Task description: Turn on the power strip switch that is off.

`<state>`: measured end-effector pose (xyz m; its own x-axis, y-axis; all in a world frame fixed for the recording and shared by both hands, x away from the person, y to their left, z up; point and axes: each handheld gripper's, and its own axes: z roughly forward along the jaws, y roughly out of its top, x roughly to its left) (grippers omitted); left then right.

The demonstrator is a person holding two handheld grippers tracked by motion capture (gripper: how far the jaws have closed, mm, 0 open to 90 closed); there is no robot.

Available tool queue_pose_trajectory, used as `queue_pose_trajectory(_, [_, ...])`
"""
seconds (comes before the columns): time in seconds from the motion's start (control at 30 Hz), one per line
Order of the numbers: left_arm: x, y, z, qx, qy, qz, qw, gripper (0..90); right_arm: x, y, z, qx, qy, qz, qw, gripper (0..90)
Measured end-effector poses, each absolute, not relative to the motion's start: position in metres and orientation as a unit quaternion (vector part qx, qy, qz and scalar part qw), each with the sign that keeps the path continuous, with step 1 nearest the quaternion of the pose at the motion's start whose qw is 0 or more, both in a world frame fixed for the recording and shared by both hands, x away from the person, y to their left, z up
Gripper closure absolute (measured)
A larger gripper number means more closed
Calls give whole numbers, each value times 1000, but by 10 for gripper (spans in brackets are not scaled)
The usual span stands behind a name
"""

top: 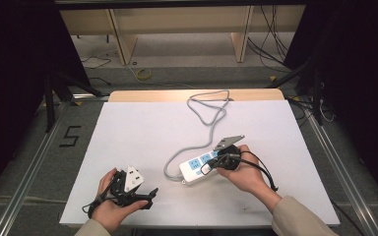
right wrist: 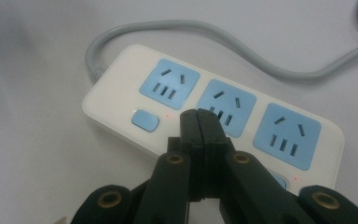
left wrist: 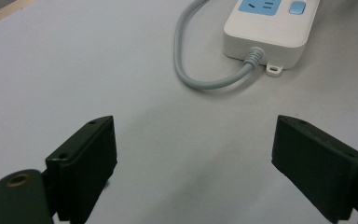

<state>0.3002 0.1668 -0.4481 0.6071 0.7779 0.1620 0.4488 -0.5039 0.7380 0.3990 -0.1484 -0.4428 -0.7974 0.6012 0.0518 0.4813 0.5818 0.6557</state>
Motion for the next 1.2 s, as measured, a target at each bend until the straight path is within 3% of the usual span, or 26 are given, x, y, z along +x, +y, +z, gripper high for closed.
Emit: queue_pose_trajectory(1.2, [301, 167, -448, 832, 367, 245, 335, 134, 405, -139, -445, 314, 899, 294, 80, 900])
